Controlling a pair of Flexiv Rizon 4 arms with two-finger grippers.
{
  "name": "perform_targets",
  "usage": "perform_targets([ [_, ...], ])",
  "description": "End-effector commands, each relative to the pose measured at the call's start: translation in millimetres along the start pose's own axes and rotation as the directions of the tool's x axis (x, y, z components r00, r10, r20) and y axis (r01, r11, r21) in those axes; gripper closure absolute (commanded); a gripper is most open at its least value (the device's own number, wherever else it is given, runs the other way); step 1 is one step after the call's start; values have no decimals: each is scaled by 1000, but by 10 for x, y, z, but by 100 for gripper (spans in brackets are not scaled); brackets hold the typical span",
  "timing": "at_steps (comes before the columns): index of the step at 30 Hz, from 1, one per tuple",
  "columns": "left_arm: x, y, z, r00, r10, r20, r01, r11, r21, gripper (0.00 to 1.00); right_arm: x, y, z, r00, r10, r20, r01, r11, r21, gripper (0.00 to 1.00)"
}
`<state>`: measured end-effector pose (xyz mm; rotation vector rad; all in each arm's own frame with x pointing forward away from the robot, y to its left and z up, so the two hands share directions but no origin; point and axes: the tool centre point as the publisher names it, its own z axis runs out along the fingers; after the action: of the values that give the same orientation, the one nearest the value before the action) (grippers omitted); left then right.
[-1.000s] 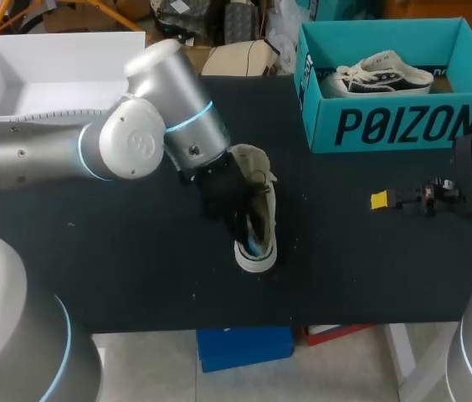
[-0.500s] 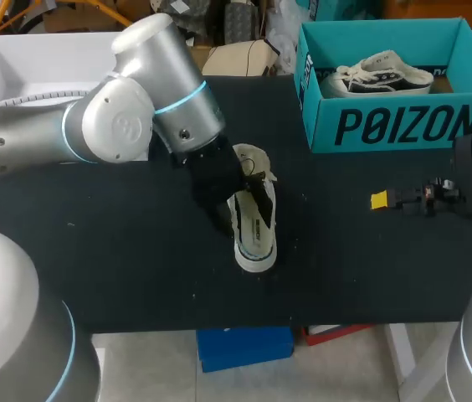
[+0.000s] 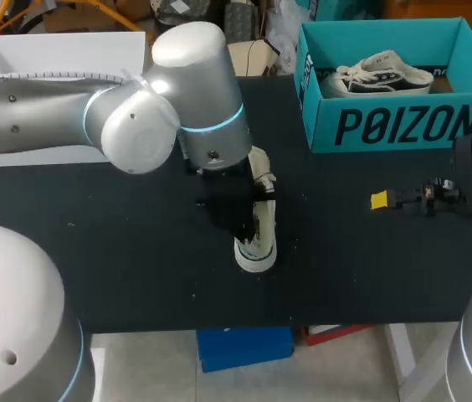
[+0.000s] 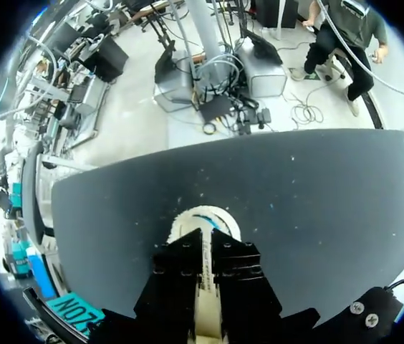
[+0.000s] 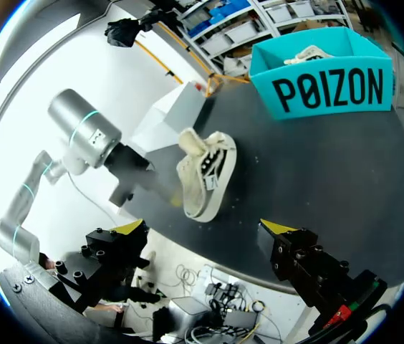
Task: Take the shoe out of the shoebox, open the shoe tongue, remove and reinsert the insole, then place the shoe into the shoebox
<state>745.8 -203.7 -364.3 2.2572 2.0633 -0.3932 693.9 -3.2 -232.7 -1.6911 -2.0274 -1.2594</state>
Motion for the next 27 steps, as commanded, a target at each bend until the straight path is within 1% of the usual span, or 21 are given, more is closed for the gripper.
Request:
perform_targets([
  [1, -28, 49, 97, 997, -16, -73, 15, 1000, -2, 100, 5, 1, 9, 1000, 1, 2, -1, 1000, 1, 0],
  [7, 67, 88, 163, 992, -50, -116, 48, 999, -27, 100, 5, 1, 9, 1000, 1, 2, -1, 1000, 1, 0],
  [9, 85, 106, 184, 992, -58, -115, 55, 998, -27, 100, 5, 1, 9, 1000, 1, 2, -1, 1000, 1, 0],
  [20, 128, 193, 389, 982, -84, -168, 78, 996, -43, 100, 5, 1, 9, 1000, 1, 2, -1, 1000, 1, 0],
  [27, 97, 219, 429, 979, -83, -186, 71, 995, -68, 100, 5, 1, 9, 1000, 1, 2, -1, 1000, 1, 0],
])
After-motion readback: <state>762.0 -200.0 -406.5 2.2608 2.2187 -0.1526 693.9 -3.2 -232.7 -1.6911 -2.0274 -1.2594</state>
